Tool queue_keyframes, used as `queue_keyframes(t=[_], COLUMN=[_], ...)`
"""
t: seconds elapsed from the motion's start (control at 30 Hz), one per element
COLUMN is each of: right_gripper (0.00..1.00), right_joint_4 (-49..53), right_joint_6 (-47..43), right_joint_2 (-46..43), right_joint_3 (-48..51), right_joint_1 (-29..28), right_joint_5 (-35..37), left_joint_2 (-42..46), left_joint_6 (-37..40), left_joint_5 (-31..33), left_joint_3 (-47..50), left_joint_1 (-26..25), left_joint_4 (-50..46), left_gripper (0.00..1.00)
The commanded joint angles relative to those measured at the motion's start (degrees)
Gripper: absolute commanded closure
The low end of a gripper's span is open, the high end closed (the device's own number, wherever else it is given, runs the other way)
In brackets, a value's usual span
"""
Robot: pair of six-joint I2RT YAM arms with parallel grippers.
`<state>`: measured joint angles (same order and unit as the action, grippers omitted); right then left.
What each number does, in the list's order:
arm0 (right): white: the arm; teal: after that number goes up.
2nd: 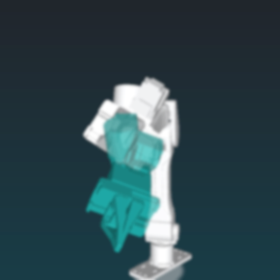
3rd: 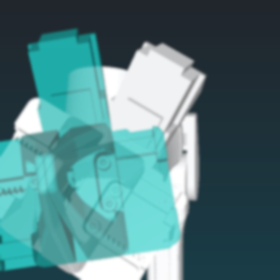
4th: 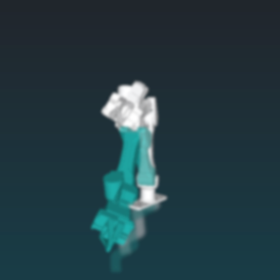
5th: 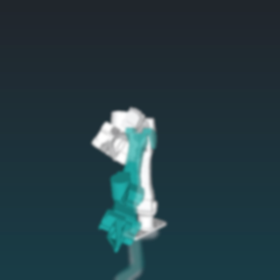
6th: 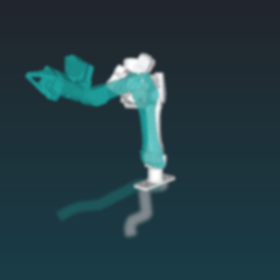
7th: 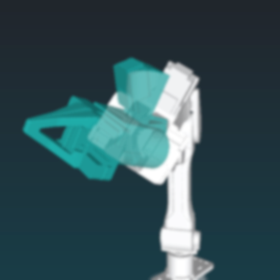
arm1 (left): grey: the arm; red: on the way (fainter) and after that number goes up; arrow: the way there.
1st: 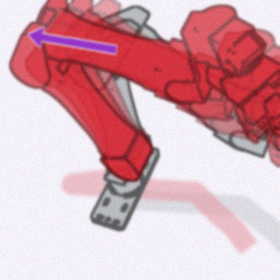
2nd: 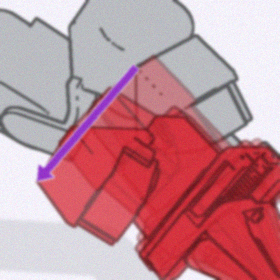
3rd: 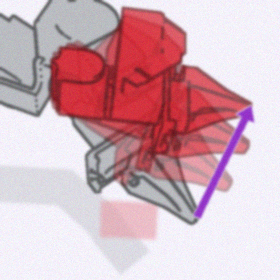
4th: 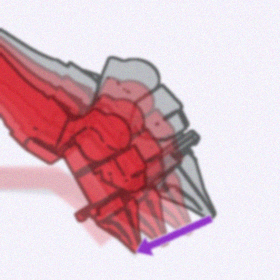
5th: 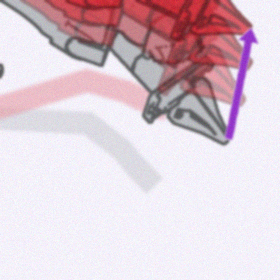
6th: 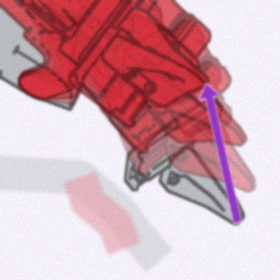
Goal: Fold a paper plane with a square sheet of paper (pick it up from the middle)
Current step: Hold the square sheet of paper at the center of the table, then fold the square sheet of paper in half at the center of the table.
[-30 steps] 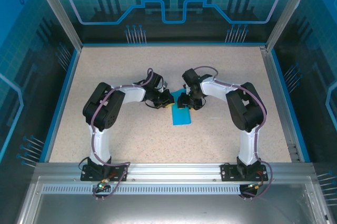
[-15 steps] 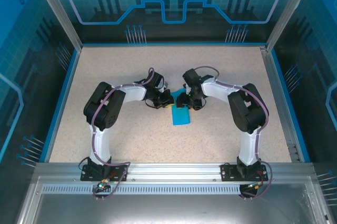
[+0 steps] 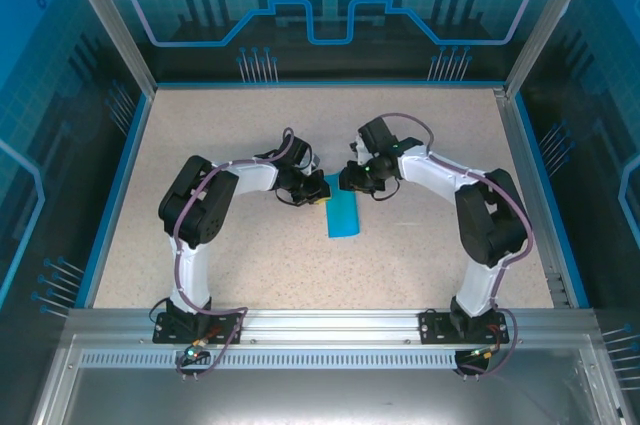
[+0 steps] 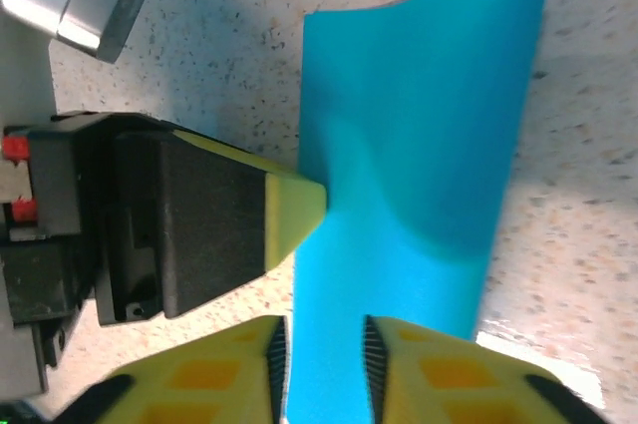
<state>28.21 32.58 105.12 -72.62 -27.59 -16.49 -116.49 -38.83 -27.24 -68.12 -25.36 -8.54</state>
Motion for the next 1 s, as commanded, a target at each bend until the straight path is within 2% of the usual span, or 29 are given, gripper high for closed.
queue_keyframes(t=[0.0, 0.17, 0.43, 0.97], right_gripper=[0.78, 0.84, 0.85, 0.86], right_joint_4=[-1.6, -2.3, -3.0, -8.8], right_joint_6=[-1.3, -1.1, -2.1, -6.3], right_joint_2=[3.8, 7.1, 9.2, 10.0], right_joint_3=[-1.7, -2.1, 0.3, 8.6], right_joint_1=[0.5, 1.4, 3.9, 9.6], right_joint_5=[-6.1, -7.5, -5.5, -7.4], left_joint_2=[-2.5, -2.4, -2.4, -3.0], left_joint_6=[1.2, 1.3, 1.9, 1.2], left_joint_5=[5.4, 6.5, 8.1, 10.2], left_joint_3=[1.4, 1.1, 1.2, 2.7], left_joint_1=[-0.4, -0.4, -0.4, -0.4], left_joint_4=[-9.0, -10.3, -12.2, -13.2], left_gripper=[0.97, 0.98, 0.98, 0.99])
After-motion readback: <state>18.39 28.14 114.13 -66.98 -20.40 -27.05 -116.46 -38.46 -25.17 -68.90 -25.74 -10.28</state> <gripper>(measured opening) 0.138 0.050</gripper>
